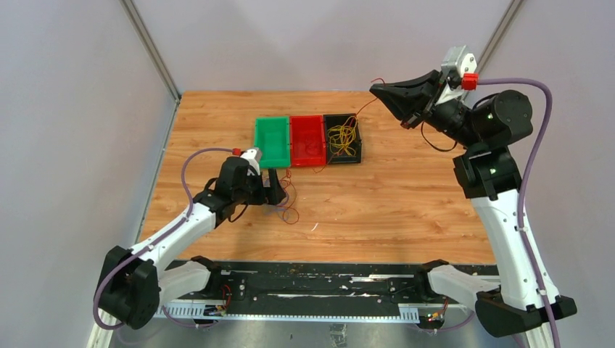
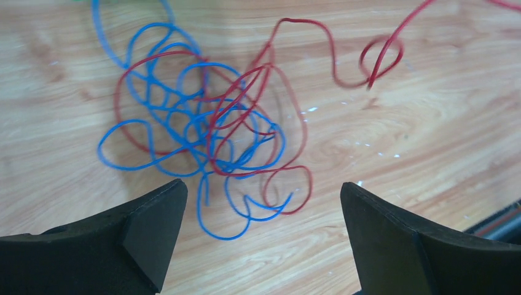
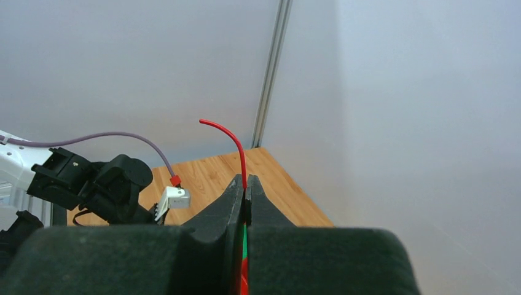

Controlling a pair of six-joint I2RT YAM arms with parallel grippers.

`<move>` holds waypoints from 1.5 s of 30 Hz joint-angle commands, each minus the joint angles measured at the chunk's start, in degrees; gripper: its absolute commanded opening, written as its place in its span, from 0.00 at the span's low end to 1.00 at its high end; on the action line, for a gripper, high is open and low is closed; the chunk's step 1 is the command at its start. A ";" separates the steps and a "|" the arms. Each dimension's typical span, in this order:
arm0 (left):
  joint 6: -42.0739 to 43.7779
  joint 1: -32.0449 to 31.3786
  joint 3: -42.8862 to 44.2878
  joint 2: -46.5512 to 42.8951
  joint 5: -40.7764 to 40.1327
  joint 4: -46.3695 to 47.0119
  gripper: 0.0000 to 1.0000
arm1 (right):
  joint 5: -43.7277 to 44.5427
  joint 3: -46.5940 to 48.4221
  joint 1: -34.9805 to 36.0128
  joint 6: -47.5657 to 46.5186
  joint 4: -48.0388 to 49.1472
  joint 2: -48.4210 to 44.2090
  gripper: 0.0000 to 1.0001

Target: Untangle the cables

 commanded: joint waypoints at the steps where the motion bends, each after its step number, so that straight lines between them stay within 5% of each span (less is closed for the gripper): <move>1: 2.25 -1.26 -1.30 0.65 4.39 6.10 1.00 | -3.69 5.03 0.59 3.65 -1.05 3.12 0.00; 8: 0.37 -1.81 2.11 13.50 2.15 10.09 0.99 | -6.54 11.74 0.55 10.51 4.23 6.30 0.00; 10: 0.16 -2.04 3.35 17.17 1.47 10.88 0.92 | -6.30 13.03 0.56 11.82 5.55 6.65 0.00; 15: -1.08 -2.14 6.35 22.15 -1.51 9.87 0.52 | -1.84 17.25 0.52 8.62 1.55 7.27 0.00; 20: -1.90 -2.14 6.78 20.64 -13.57 3.89 0.00 | 13.75 23.11 0.36 -4.38 -12.06 7.22 0.00; 25: -2.94 -1.41 6.85 16.36 -27.00 -5.33 0.00 | 39.57 21.66 0.04 -16.60 -20.55 5.52 0.00; 30: -2.23 0.84 6.92 7.94 -30.85 -10.88 0.00 | 60.17 14.03 -1.56 -25.43 -26.74 4.03 0.00; 38: 6.91 0.76 10.38 -5.80 -7.10 -6.14 0.00 | 45.79 -22.14 -1.74 -10.85 -23.20 -2.59 0.00; 42: 8.69 -0.19 15.56 -6.80 -4.00 -9.35 0.00 | 44.78 -33.77 -1.72 -0.74 -18.77 -1.74 0.06; 44: 8.90 -0.89 16.97 -7.22 -3.77 -10.22 0.00 | 41.27 -39.32 -1.74 2.54 -18.95 -2.10 0.17; 45: 9.19 -1.12 17.44 -7.37 -3.04 -10.43 0.00 | 40.24 -41.28 -1.72 2.54 -19.24 -2.59 0.32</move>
